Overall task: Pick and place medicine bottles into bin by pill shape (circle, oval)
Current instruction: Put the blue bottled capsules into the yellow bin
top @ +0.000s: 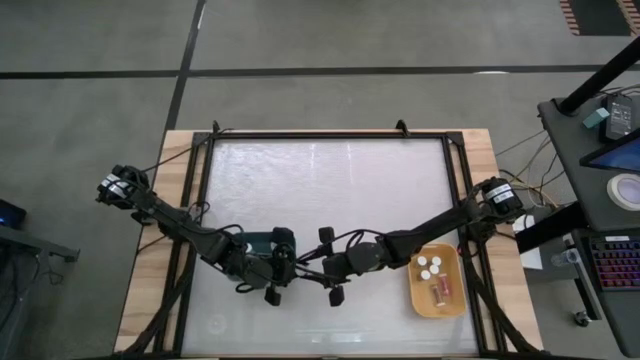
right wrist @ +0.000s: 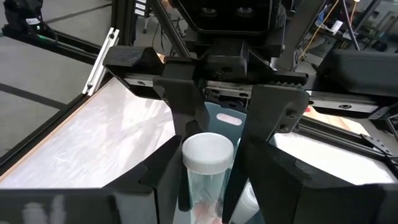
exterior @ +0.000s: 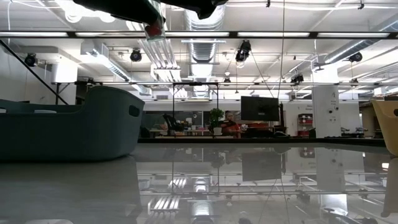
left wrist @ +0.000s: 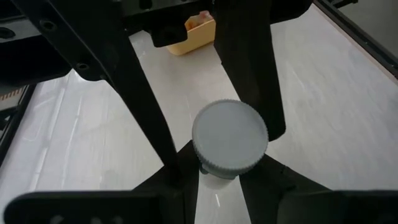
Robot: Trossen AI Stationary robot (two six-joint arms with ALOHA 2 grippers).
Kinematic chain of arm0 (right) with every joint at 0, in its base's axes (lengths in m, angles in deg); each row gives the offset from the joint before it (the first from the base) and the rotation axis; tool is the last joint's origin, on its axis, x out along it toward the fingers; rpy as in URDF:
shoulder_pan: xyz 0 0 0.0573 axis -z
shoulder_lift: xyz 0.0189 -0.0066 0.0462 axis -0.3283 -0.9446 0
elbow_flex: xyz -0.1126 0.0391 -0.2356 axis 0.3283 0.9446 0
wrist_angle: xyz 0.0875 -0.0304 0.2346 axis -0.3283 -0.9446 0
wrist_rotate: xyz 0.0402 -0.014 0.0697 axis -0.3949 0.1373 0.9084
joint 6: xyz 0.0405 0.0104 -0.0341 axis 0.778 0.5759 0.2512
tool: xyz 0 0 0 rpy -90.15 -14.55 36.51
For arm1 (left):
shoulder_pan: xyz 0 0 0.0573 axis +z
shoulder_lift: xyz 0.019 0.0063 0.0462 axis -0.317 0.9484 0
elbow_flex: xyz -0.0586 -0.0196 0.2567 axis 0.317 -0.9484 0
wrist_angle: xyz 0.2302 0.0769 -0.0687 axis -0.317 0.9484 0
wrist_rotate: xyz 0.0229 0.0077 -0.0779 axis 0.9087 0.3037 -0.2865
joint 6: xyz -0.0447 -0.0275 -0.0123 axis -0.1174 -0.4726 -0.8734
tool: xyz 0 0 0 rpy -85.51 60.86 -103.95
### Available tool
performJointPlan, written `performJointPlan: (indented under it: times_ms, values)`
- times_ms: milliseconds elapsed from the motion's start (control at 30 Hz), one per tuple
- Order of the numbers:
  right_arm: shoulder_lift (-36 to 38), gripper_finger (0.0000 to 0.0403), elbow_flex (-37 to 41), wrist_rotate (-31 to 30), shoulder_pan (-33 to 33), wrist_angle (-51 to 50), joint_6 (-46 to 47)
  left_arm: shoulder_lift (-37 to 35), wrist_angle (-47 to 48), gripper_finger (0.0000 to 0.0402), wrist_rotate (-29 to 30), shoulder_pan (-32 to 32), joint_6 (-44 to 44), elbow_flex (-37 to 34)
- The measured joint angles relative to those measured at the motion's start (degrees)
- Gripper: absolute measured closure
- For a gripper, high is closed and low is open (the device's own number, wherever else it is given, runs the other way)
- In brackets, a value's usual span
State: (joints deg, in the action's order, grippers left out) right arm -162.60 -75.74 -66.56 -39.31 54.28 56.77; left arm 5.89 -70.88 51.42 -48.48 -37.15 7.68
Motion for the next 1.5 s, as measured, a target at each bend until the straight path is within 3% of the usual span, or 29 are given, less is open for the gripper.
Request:
performJointPlan:
  times_ms: [833, 1233, 1500]
  values:
    - [0.1, 0.0244, 0.4, 0.0, 0.0, -1.4, -5.0, 0.0, -1.8, 0.0322, -1.3, 0.0, -1.6, -0.6]
    - [0.0, 0.0290, 0.4, 0.2, 0.0, -1.5, -4.9, 0.0, -1.8, 0.0322, -1.3, 0.0, -1.6, -0.6]
    - [0.0, 0.0288, 0.4, 0.0, 0.0, -1.4, -3.9, 0.0, -1.6, 0.0314, -1.4, 0.0, -2.4, -0.6]
